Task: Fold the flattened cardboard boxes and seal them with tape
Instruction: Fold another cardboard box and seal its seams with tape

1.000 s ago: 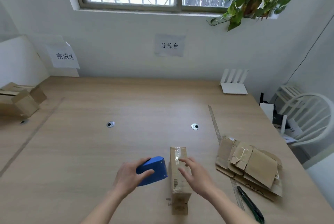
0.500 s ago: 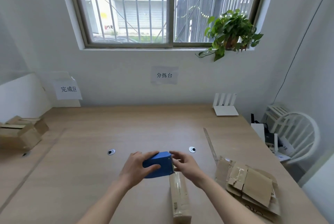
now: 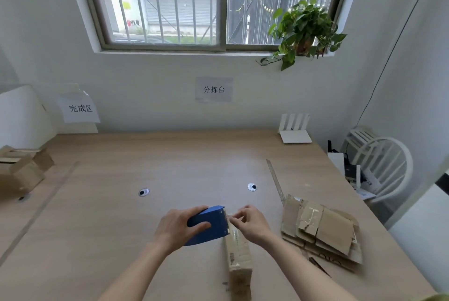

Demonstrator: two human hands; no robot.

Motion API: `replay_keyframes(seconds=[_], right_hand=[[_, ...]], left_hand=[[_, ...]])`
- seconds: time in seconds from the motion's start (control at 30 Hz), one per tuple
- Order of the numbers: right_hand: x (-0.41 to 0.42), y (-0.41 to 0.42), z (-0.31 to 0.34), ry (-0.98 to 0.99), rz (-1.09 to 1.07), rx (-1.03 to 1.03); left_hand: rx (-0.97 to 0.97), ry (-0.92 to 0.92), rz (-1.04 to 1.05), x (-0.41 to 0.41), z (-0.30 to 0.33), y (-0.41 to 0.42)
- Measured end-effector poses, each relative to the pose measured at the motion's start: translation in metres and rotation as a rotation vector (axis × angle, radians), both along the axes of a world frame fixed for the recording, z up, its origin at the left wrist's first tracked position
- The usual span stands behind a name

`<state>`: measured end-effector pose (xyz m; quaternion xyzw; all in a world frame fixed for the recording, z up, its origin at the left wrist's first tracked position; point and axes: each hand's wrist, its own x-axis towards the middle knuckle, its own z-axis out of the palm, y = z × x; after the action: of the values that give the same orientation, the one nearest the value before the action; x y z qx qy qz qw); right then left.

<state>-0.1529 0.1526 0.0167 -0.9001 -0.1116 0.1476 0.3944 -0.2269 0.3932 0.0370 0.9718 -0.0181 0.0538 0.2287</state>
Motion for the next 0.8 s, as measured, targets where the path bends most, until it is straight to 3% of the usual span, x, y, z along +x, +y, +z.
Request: replay_keyframes(seconds=[0.27, 0.43, 0.8], right_hand=[[-0.037, -0.077, -0.080, 0.303, -0.116, -0.099], [-0.049, -0.086, -0.107, 0.395, -0.199, -0.090], [-0.045, -0.070, -0.128, 0.340, -0.284, -0.193]], left_hand=[[-0.007, 0.244, -0.047, -0.029, -0.086, -0.012], [0.054, 0.250, -0.062, -0.038, -0.115, -0.028], [0.087, 0.304, -0.013, -0.033, -0.132, -0.028]])
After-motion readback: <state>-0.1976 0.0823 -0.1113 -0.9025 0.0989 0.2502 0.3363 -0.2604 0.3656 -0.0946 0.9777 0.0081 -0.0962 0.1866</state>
